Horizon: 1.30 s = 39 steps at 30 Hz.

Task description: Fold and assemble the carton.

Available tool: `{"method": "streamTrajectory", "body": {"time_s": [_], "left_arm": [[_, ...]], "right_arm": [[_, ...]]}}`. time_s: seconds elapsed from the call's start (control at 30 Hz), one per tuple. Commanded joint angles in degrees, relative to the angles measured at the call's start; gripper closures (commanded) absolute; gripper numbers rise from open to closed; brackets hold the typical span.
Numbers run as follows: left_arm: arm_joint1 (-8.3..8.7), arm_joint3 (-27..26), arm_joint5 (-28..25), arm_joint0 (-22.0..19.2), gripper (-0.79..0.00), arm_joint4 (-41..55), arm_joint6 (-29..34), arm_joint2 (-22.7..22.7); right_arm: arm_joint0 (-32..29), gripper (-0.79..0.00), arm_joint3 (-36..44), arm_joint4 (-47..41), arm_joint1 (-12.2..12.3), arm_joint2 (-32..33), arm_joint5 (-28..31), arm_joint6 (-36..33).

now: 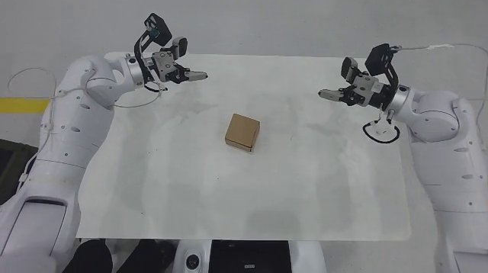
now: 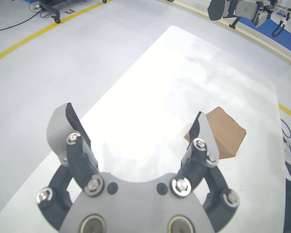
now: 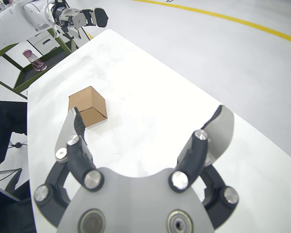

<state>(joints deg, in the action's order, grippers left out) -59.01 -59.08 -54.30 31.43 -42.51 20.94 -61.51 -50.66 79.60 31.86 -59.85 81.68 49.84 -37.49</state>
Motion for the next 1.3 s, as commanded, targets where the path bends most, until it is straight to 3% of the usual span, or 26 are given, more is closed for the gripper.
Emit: {"method": "streamTrajectory", "body": {"time_s": [0.0, 1.27], "left_arm": [[-0.08, 0.50, 0.14, -0.50, -0.785, 0.49, -0.29, 0.02], [-0.17, 0.99, 0.10, -0.79, -0.785, 1.15, -0.29, 0.20]], "right_arm": [[-0.16, -0.785, 0.74, 2.45, 0.20, 0.82, -0.12, 1.88], [-0.35, -0.785, 1.34, 4.05, 0.27, 1.03, -0.56, 3.18]]}}
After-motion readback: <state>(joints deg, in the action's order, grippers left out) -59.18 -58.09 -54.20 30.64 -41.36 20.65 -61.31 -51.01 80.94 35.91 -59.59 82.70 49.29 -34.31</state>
